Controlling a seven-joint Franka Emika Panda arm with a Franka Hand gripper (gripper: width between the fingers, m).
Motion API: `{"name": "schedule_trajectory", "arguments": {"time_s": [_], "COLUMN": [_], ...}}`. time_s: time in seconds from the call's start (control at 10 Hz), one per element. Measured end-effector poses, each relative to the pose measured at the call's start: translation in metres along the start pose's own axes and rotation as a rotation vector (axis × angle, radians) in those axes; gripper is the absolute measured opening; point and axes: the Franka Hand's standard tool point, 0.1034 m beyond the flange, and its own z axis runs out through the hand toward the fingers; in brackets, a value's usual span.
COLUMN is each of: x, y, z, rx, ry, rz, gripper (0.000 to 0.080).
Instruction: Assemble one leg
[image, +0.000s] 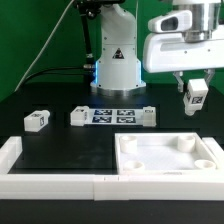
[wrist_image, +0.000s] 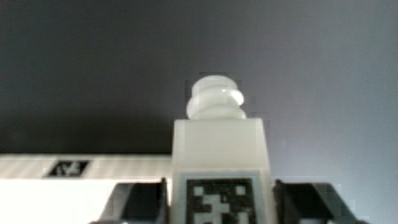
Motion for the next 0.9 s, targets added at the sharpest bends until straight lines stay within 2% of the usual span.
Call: {"name": "schedule_trajectory", "arguments": {"time_s": [0.2,0.6,0.9], "x": [0.014,0.011,0.041], "y": [0.002,0.003,0.021], "z": [-0.006,-0.002,0.000], "rx": [0.022,0.020,0.001], "ry": [0.208,0.193,0.213], "rz": [-0.034,-0.046,-0.125], "gripper": [0.0287,0.0287,0.0287]}}
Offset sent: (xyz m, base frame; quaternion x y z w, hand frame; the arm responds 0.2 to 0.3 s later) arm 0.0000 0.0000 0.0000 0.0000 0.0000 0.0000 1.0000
